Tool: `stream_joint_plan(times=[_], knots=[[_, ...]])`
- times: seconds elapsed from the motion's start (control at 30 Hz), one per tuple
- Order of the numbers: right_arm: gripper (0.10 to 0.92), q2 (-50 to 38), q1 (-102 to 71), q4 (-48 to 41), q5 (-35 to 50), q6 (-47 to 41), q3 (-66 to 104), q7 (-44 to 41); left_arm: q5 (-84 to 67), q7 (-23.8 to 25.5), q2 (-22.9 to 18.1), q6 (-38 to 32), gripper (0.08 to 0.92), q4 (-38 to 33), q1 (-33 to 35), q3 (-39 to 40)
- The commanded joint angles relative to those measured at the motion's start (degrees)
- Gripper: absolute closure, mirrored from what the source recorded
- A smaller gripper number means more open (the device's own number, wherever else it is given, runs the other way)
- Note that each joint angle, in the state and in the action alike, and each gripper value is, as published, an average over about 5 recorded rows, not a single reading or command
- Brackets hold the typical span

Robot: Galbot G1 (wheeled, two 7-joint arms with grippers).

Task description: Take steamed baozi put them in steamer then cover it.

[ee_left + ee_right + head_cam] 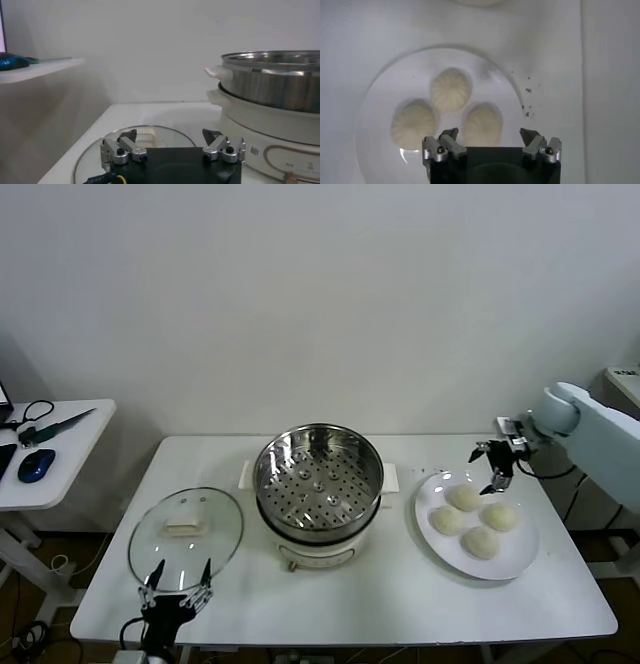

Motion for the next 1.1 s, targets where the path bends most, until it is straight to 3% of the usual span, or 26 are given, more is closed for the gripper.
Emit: stream_joint_plan(times=[0.03, 0.47, 0.83, 1.1], knots=[[0.203, 5.1, 0.0, -7.3, -2.7, 1.7, -2.9, -1.9, 0.1, 0.0, 0.0, -0.4, 0.177, 0.8, 0.0, 0.1], [0.203, 10.7, -6.0, -16.8, -11.0, 4.3, 7.6, 2.8, 0.3, 0.0, 0.0, -0.8, 0.177, 2.0, -0.4, 0.6], [0.211, 10.8, -8.1, -16.8, -10.2, 3.7, 10.4, 3.1, 0.7, -0.1, 0.0, -1.4, 0.177, 2.5, -0.2, 0.8], [0.377, 11.3, -8.4, -17.1, -10.0, 3.4, 11.1, 3.1, 1.1, -0.2, -0.1, -1.5, 0.177, 2.7, -0.3, 0.9]])
